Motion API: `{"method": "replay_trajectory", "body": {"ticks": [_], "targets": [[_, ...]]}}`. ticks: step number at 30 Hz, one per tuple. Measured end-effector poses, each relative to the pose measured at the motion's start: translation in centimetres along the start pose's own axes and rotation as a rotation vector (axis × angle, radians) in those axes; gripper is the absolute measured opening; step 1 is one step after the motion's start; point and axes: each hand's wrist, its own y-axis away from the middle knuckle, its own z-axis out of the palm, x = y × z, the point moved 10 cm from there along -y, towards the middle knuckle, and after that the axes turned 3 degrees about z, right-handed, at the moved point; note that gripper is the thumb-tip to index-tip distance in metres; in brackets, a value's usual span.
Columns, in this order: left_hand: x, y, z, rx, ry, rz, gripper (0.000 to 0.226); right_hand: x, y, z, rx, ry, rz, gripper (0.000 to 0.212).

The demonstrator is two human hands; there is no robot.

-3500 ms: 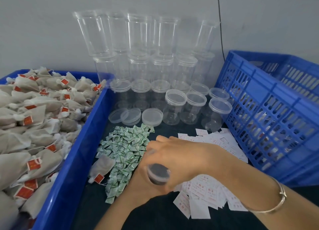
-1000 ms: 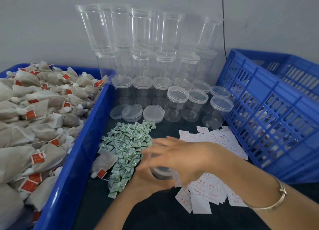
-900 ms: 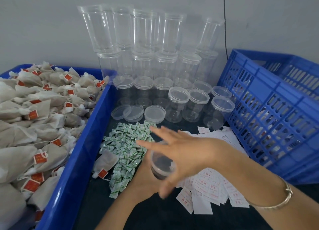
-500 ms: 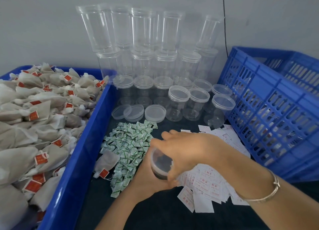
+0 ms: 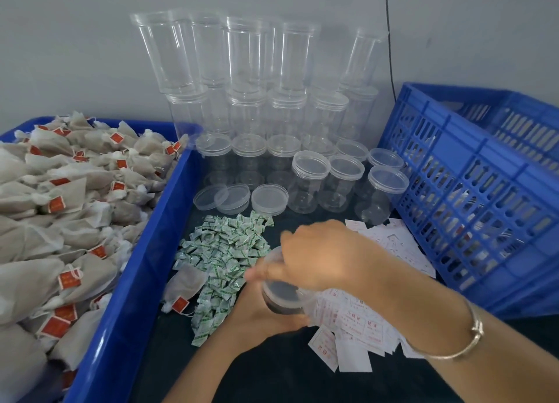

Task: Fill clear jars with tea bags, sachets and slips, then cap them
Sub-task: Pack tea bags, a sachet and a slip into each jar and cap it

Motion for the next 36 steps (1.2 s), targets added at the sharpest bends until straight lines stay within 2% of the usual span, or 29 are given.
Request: {"method": "replay_trajectory", "body": {"ticks": [3, 4, 7, 9, 11, 13, 14, 17, 19, 20, 21, 23, 27, 29, 30, 31, 34, 36], "targets": [[0.3, 0.1, -0.4, 0.028, 0.088, 0.065, 0.093, -1.7, -0.4, 1.0, 0.051, 0.045, -0.08, 0.05], [0.8, -0.2, -0.2, 0.027, 0.058, 0.08, 0.092, -1.7, -0.3, 1.0, 0.017, 0.053, -0.122, 0.049], [0.7, 0.0, -0.3, 0.052, 0.044, 0.111, 0.085, -2.0, 0.3, 1.2, -0.065, 0.149, -0.276, 0.074], [0.3, 0.0, -0.4, 0.063, 0.046, 0.088, 0.089, -2.8, 0.7, 1.3, -0.014, 0.215, -0.4, 0.074], [0.2, -0.2, -0.2, 0.048, 0.054, 0.071, 0.097, -2.6, 0.8, 2.4, -0.084, 0.197, -0.436, 0.087], [0.2, -0.2, -0.2, 0.046, 0.039, 0.072, 0.103, -1.5, 0.8, 3.6, -0.241, 0.086, -0.334, 0.113], [0.5, -0.2, -0.3, 0.058, 0.019, 0.082, 0.102, -1.0, 0.7, 3.3, -0.237, 0.018, -0.256, 0.116], [0.2, -0.2, 0.0, 0.023, 0.054, 0.101, 0.089, 0.0, -0.5, 1.4, -0.018, 0.016, -0.025, 0.088], [0.1, 0.0, -0.1, 0.016, 0.063, 0.088, 0.09, -0.6, -0.7, 1.5, 0.01, 0.038, -0.039, 0.063], [0.1, -0.1, -0.1, 0.021, 0.058, 0.092, 0.092, -1.1, -0.7, 1.6, -0.018, 0.033, -0.089, 0.056], [0.2, -0.1, 0.0, 0.025, 0.063, 0.096, 0.092, -1.5, -0.4, 1.7, -0.066, 0.053, -0.145, 0.057], [0.2, -0.1, -0.2, 0.051, 0.041, 0.109, 0.087, -2.1, 0.3, 1.7, -0.136, 0.138, -0.258, 0.07], [-0.2, 0.0, -0.2, 0.073, 0.056, 0.083, 0.088, -3.5, 0.8, 2.0, -0.022, 0.297, -0.413, 0.073], [-0.2, 0.1, -0.2, 0.083, 0.038, 0.085, 0.09, -2.8, 0.6, 2.7, -0.074, 0.256, -0.381, 0.096], [-0.1, 0.2, -0.2, 0.087, 0.017, 0.093, 0.093, -2.0, 0.6, 2.9, -0.129, 0.205, -0.316, 0.111], [0.0, 0.2, -0.1, 0.08, 0.014, 0.1, 0.096, -1.4, 0.5, 2.6, -0.147, 0.147, -0.235, 0.117], [-0.1, 0.1, 0.1, 0.052, 0.056, 0.108, 0.087, -0.2, 0.0, 0.9, 0.018, 0.043, -0.028, 0.093], [0.3, 0.2, 0.1, 0.053, 0.044, 0.124, 0.083, -0.8, 0.1, 1.2, 0.08, 0.098, -0.023, 0.074]]}}
